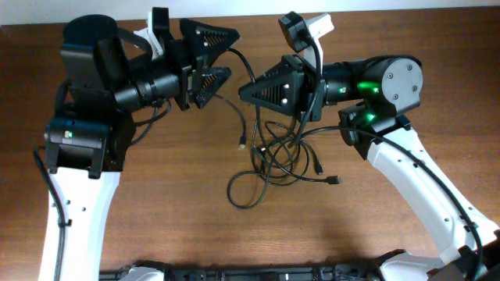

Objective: Untangle cables

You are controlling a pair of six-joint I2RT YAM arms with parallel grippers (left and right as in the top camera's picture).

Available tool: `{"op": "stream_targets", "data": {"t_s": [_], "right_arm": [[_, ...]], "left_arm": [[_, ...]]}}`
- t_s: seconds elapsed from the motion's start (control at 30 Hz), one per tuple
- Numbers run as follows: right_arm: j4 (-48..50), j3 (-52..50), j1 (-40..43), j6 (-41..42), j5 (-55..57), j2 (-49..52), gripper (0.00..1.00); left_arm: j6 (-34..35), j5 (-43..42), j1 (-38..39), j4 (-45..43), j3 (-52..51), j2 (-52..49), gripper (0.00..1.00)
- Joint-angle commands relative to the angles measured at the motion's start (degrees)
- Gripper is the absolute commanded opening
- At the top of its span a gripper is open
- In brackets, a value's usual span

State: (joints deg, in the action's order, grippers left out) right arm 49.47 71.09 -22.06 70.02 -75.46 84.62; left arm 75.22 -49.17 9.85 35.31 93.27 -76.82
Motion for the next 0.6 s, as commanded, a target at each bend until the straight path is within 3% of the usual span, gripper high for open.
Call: {"op": "stream_targets", "data": {"t_s": [0.0,0.23,0.3,0.5,0.57], "right_arm": [[0.2,0.7,-0.1,-1.0,-1.0,0.3,0.04],[-0.9,0.7,-0.1,-1.0,-2.8,0.3,0.04],[-0.9,0.7,-0.1,-1.0,-4.1,0.3,0.04],[-0.9,0.7,-0.9,-1.0,-6.3,0.7,0.04],[-0.9,0.7,-1.9,-1.1,-6.3,1.0,0.04]], "left_arm": [[2.9,-5.2,0.0,-0.3,0.3,0.7,0.72],[3.7,-7.4,0.0,-0.3,0.3,0.7,0.61],[3.7,-9.5,0.0,-0.3,0.3,0.7,0.62],[6.2,-11.5,0.0,-2.3,0.3,0.7,0.49],[6.4,-11.5,0.0,-2.3,0.3,0.7,0.38]]}}
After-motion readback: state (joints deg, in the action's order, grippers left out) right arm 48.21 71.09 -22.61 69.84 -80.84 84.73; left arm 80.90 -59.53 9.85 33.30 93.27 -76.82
